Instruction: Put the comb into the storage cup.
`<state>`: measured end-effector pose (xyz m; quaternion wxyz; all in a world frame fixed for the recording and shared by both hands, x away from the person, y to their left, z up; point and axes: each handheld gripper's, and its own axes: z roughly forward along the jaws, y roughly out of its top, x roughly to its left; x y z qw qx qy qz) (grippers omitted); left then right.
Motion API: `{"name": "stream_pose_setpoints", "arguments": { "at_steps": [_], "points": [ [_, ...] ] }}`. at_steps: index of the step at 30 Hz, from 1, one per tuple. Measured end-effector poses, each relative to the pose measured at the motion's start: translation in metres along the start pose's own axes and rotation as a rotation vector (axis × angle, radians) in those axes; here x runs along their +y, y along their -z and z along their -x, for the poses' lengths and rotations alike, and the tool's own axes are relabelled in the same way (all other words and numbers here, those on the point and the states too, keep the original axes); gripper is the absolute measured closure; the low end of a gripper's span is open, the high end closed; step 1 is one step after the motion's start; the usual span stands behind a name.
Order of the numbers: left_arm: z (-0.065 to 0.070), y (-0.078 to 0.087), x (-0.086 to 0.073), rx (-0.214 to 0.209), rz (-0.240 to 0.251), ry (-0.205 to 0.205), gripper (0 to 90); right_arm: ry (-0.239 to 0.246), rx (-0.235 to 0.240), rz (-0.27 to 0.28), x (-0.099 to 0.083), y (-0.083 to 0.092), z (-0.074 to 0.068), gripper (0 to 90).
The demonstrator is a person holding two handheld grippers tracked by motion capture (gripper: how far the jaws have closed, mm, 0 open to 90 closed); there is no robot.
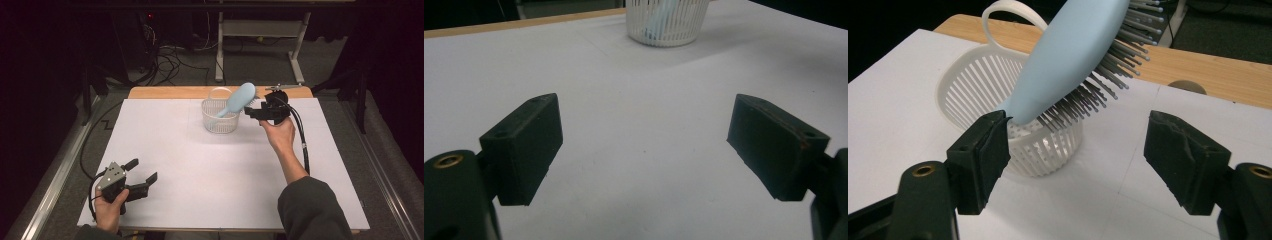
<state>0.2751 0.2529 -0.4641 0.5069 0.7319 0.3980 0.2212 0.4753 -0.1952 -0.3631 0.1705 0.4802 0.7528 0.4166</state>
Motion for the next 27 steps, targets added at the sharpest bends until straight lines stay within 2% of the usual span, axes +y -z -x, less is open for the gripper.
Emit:
{"name": "stream_pose_setpoints", "arguments": {
  "at_steps": [27],
  "points": [
    [0.001,-0.001,-0.001,-0.002,-0.005,0.001,15.3,-0.016,-0.015,0.030,-0.017,0.025,0.020,26.7]
  ]
}}
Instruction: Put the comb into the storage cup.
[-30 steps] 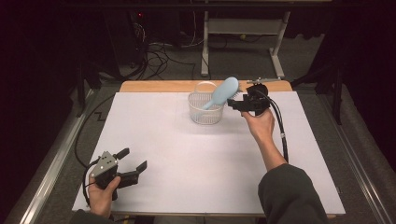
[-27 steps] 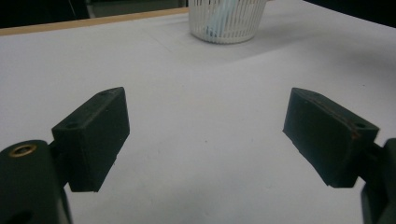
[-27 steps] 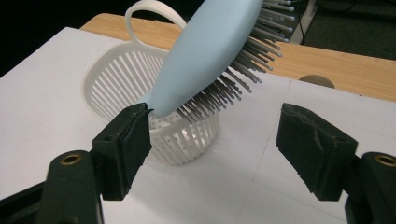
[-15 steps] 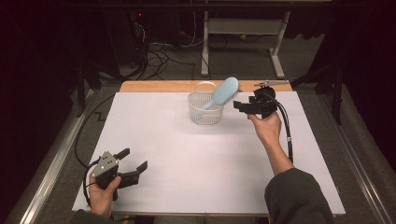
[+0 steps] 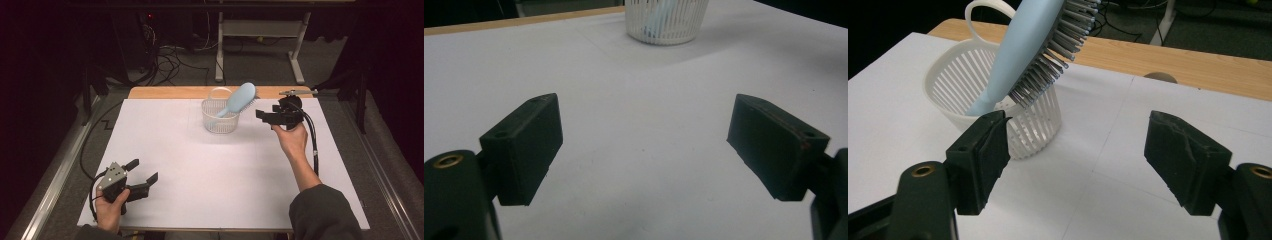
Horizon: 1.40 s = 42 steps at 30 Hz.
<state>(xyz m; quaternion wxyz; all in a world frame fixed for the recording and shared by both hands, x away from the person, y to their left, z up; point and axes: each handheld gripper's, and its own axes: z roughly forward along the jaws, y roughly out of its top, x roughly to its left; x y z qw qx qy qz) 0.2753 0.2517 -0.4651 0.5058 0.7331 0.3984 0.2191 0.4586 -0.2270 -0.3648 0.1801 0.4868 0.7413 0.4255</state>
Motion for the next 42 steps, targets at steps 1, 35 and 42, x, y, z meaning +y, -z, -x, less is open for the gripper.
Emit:
{"name": "stream_pose_setpoints", "arguments": {
  "at_steps": [1,35,42],
  "points": [
    [0.000,0.000,0.000,0.000,0.000,0.000,15.4,0.002,0.001,0.001,-0.001,0.001,0.000,26.7],
    [0.000,0.000,0.000,0.002,0.001,0.003,15.3,0.013,0.015,0.021,-0.013,0.020,0.007,26.6],
    [0.000,0.000,0.000,0.001,0.001,0.003,15.3,0.008,0.013,0.029,-0.015,0.024,0.010,26.6]
  ]
}}
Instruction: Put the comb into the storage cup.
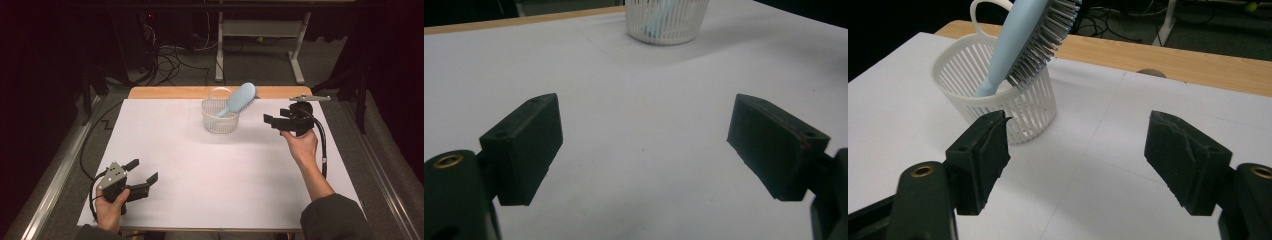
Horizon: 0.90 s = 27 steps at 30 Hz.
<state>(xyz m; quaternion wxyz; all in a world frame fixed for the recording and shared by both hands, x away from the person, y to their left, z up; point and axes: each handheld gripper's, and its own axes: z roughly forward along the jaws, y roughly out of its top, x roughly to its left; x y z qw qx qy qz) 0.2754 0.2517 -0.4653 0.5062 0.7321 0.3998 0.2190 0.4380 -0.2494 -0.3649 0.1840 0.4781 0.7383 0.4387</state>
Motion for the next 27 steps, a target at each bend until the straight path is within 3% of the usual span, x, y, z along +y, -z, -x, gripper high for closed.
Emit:
{"name": "stream_pose_setpoints", "arguments": {
  "at_steps": [27],
  "points": [
    [0.000,0.000,0.000,0.001,-0.002,-0.002,15.3,-0.011,0.003,0.019,-0.010,0.013,0.006,26.6]
  ]
}}
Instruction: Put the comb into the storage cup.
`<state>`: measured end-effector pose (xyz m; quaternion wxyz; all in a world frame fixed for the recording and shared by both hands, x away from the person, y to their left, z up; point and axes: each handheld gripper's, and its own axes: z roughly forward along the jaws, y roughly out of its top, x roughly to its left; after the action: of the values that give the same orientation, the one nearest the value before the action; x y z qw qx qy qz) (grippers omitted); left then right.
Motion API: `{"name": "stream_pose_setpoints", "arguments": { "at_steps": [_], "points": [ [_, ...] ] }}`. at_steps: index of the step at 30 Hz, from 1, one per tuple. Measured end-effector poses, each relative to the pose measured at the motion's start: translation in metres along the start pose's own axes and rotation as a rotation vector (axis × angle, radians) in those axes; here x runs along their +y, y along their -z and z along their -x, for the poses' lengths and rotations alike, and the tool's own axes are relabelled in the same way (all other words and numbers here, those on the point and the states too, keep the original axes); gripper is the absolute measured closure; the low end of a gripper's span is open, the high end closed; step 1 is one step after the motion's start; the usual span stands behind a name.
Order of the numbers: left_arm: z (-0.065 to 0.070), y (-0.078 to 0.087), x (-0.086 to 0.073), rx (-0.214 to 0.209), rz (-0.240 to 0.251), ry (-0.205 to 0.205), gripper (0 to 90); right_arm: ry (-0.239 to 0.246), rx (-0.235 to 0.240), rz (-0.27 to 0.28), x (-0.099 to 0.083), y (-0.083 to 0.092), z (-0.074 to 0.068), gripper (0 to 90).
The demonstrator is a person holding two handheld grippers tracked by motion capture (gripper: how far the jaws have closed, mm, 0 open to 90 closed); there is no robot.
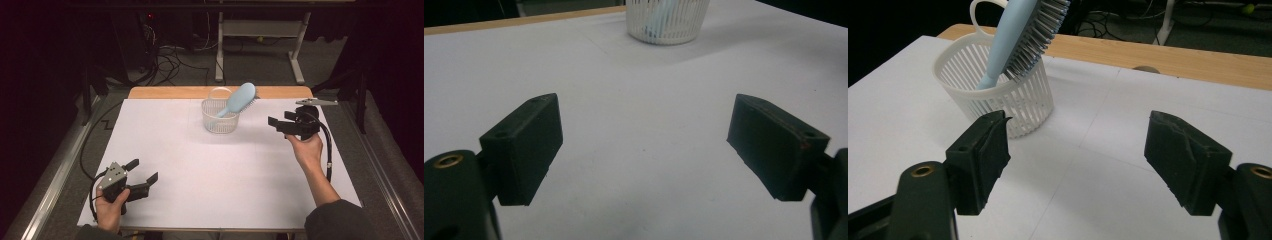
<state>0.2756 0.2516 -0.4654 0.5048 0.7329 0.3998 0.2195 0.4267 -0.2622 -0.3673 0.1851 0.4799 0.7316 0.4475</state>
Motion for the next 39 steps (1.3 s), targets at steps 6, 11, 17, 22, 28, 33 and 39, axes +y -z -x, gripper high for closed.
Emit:
{"name": "stream_pose_setpoints", "arguments": {
  "at_steps": [6,11,17,22,28,33,39],
  "points": [
    [0.000,0.000,0.000,0.003,0.003,0.005,15.3,-0.009,-0.008,0.003,-0.002,0.004,0.004,26.7],
    [0.000,0.000,0.000,0.003,0.001,0.001,15.3,-0.014,-0.011,0.004,-0.005,0.006,0.007,26.7],
    [0.000,-0.001,0.000,0.001,0.000,-0.001,15.3,-0.013,-0.011,0.009,-0.006,0.009,0.007,26.8],
    [0.000,0.000,0.000,0.002,0.001,0.001,15.3,-0.019,-0.007,0.019,-0.008,0.012,0.009,26.9],
    [0.000,-0.001,0.000,0.001,0.000,-0.001,15.3,-0.016,-0.012,0.025,-0.010,0.017,0.009,26.9],
    [0.000,0.000,0.000,0.002,0.000,0.000,15.3,-0.013,-0.014,0.028,-0.012,0.021,0.011,26.9],
    [0.000,-0.001,0.000,0.002,-0.001,0.001,15.3,-0.021,-0.017,0.032,-0.014,0.023,0.013,26.9]
  ]
}}
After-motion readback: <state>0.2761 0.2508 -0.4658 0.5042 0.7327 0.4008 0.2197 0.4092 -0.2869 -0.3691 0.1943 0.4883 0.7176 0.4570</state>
